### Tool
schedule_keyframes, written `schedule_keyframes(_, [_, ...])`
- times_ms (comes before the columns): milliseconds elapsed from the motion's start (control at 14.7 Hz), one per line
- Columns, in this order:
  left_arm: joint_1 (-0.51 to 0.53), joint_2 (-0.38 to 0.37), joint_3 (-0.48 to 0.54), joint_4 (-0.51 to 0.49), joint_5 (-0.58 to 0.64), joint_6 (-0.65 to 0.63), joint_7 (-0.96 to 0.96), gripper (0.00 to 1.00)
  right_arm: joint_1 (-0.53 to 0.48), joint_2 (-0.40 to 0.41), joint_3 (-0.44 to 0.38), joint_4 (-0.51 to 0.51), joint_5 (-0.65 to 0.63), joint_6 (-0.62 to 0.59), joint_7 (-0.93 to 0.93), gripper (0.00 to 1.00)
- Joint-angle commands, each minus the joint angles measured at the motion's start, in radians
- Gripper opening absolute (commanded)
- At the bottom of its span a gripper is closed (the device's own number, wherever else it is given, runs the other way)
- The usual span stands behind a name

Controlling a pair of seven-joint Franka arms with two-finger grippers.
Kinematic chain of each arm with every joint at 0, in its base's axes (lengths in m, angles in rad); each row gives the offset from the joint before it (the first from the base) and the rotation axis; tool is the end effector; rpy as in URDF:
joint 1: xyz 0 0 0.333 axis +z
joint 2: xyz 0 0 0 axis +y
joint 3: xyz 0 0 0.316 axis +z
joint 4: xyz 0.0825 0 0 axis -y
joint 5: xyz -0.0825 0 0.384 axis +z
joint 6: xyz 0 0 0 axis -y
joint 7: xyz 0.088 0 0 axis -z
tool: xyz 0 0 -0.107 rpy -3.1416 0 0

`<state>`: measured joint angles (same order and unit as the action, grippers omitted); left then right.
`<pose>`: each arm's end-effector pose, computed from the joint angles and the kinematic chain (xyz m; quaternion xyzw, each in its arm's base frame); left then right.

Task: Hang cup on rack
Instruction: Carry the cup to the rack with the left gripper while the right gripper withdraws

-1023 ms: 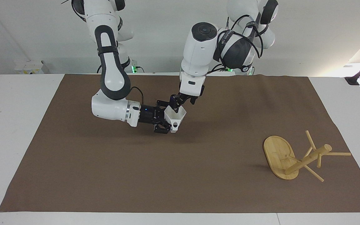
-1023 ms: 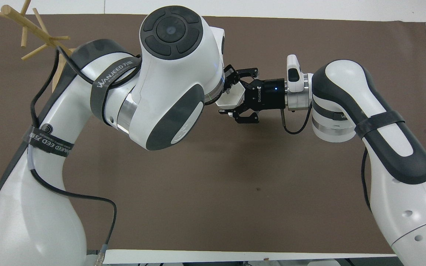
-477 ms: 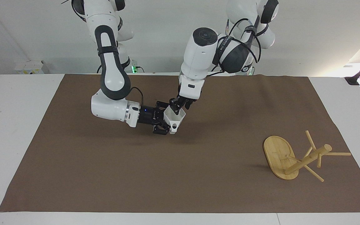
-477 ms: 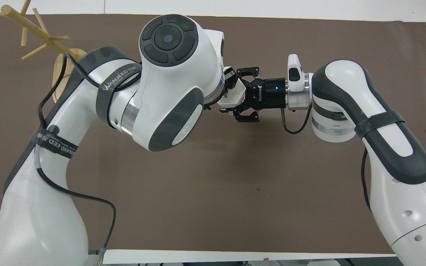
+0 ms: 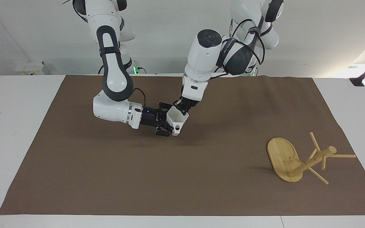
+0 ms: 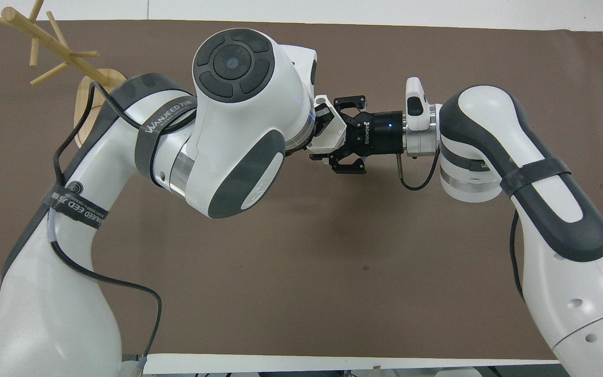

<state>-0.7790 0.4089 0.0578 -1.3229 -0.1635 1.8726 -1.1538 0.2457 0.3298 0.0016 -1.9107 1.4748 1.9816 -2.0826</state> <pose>0.5093 -0.4743 0.5175 0.9685 0.2287 -0.0133 0.0972 0.5913 0.2139 0.3503 -0.6075 -0.5377 -0.4000 0.4265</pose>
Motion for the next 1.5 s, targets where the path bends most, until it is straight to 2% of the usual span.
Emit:
schedule_keyframes(0, [-0.013,-0.039,0.016,-0.05,0.007,0.011,0.033,0.0,-0.003,-0.009,-0.002,-0.01,0.021,0.002,0.004,0.94])
schedule_keyframes(68, [-0.014,-0.039,0.016,-0.05,0.016,0.007,0.031,0.0,-0.009,-0.012,-0.002,-0.011,0.021,-0.01,-0.004,1.0])
schedule_keyframes(341, [0.001,-0.065,0.025,-0.083,0.149,-0.006,0.02,0.0,-0.081,-0.015,-0.009,-0.01,-0.02,-0.096,-0.033,1.0])
schedule_keyframes(545, [0.078,-0.117,0.045,-0.16,0.191,0.106,0.02,0.0,-0.172,-0.096,-0.014,-0.007,-0.238,-0.112,-0.017,1.0])
schedule_keyframes(682, [0.137,-0.177,0.047,-0.253,0.196,0.257,0.02,0.0,-0.215,-0.147,-0.014,0.001,-0.411,-0.116,0.044,1.0])
schedule_keyframes(818, [0.184,-0.258,0.045,-0.391,0.196,0.425,0.02,0.0,-0.259,-0.172,-0.015,0.022,-0.577,-0.173,0.154,1.0])
schedule_keyframes(1023, [0.24,-0.405,0.043,-0.689,0.197,0.667,0.045,0.0,-0.319,-0.186,-0.015,0.05,-0.766,-0.198,0.353,1.0])
schedule_keyframes(1159, [0.294,-0.476,0.042,-0.893,0.197,0.923,0.065,0.0,-0.362,-0.189,-0.015,0.067,-0.842,-0.196,0.536,1.0])
schedule_keyframes(1295, [0.331,-0.492,0.039,-1.034,0.197,1.188,0.066,0.0,-0.384,-0.204,-0.017,0.096,-0.94,-0.191,0.588,1.0])
schedule_keyframes(1432, [0.363,-0.455,0.036,-1.042,0.196,1.276,0.065,0.0,-0.391,-0.219,-0.019,0.133,-1.043,-0.201,0.73,1.0])
